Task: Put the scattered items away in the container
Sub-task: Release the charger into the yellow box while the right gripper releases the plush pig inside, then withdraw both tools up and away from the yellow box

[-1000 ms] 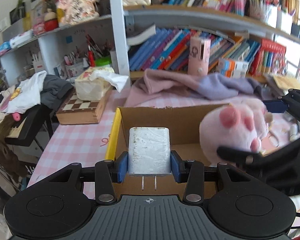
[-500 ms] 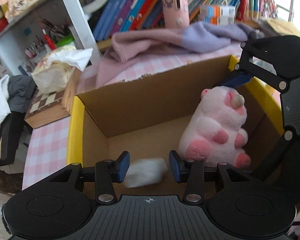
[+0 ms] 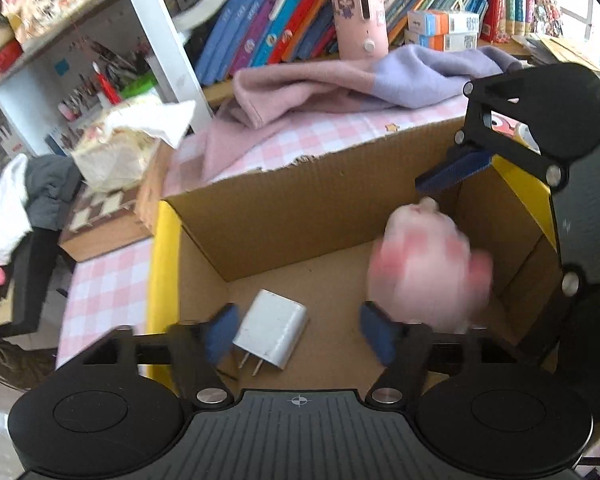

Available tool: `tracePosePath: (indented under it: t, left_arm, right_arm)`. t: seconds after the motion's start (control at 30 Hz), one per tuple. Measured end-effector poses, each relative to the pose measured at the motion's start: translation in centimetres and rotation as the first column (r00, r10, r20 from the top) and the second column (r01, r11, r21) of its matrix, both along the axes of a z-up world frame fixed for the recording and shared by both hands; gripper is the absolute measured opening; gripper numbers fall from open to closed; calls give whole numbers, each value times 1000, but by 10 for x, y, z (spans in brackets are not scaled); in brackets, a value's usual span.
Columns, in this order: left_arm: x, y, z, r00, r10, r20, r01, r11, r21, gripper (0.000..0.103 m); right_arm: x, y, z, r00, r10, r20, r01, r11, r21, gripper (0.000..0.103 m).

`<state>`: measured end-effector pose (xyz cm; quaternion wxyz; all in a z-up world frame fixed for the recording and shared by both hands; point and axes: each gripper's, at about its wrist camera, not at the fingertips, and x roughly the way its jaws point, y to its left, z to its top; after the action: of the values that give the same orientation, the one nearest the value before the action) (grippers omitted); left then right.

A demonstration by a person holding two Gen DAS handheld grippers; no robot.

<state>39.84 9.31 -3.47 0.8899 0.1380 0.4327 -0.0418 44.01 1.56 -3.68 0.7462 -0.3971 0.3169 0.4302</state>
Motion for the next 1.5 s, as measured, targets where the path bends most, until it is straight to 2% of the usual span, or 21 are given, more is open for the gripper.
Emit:
tracePosePath:
  t: [0.2,0.37,0.57,0.73,0.87,0.97,1.1,1.2,1.37,1.5]
  left_arm:
    - [-30,7,27,995,26,100,-23,999,-29,80]
    - [-60,11,50,983,35,179,-29,999,-37,84]
    - [-102,16,67,964,72,257,-58,996,-62,89]
    - [-131,20,73,951,93,295,-75,995,-73,90]
    - [-155,23,77,941,116,317,-87,991,-105,90]
    - [-175,29,79,930,157,332,-108,981,-160,91]
    - [-196,38,77,923,223,313,-155,961,-227,91]
    - [-212,46,71,921,261,290,-187,947,-259,91]
    - [-236,53,62,920,292,261,-222,938,-267,91]
    - [-255,52,54,924,289,249,-223,939,-261,91]
  right_arm:
    - [-23,-13,27,999,-23,45,19,996,93,99]
    - [-46,-27,52,992,-93,84,76,980,184,99]
    - [-80,-46,77,971,-212,112,170,938,301,99]
    - [-110,-59,84,946,-304,117,243,898,367,99]
    - [-134,-66,87,916,-387,109,310,853,421,99]
    - [-153,-72,88,894,-443,60,375,816,441,99]
    - [-177,-82,91,847,-532,-14,471,737,486,99]
    - [-197,-88,91,811,-584,-27,514,690,511,99]
    - [-228,-96,85,760,-649,-35,559,626,544,99]
    - [-252,-99,76,730,-682,-37,585,596,551,99]
